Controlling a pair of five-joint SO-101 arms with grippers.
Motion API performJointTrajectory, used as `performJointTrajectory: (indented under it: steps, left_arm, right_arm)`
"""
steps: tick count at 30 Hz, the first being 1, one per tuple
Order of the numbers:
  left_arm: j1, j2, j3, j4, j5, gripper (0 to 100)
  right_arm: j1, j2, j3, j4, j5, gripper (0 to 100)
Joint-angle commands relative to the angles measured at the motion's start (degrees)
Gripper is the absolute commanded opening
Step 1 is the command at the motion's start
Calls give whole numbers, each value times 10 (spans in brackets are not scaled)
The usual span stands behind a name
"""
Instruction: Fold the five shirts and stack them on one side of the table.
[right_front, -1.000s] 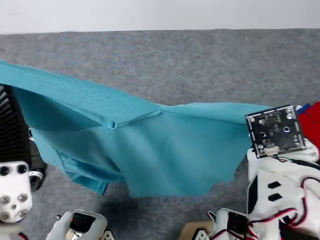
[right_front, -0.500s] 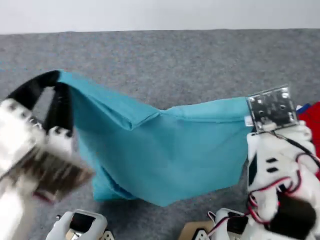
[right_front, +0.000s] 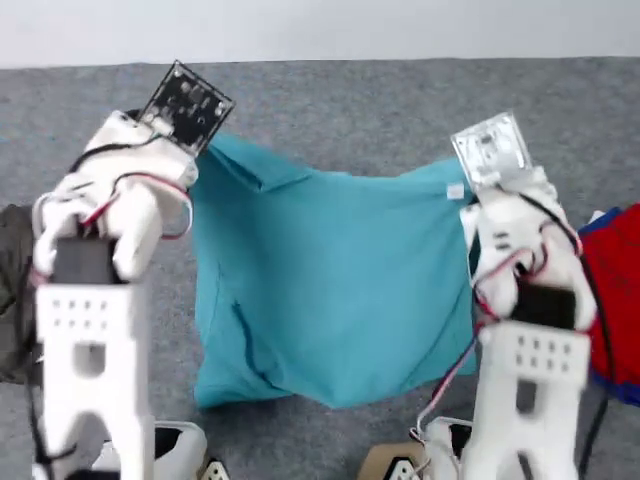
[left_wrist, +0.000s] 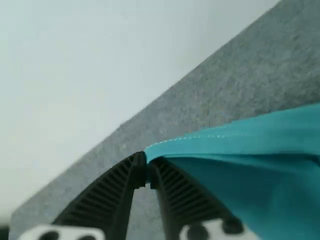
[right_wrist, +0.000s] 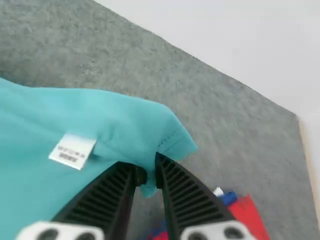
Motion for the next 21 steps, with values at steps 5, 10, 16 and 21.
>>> performJointTrajectory:
  steps: [5,10,16,21]
  left_arm:
    - [-13,169,1,-208,5,4]
    - [-13,298,-69,-276,16,4]
    - [-12,476,-253,-286,34,5]
    - [-8,614,-426,-286,34,5]
  right_arm:
    - [-3,201,-100,-121,-2,10]
    - [6,347,-250,-119,-4,10]
    - [14,514,-430,-114,-3,10]
    - [14,634,-580,-70,-3,10]
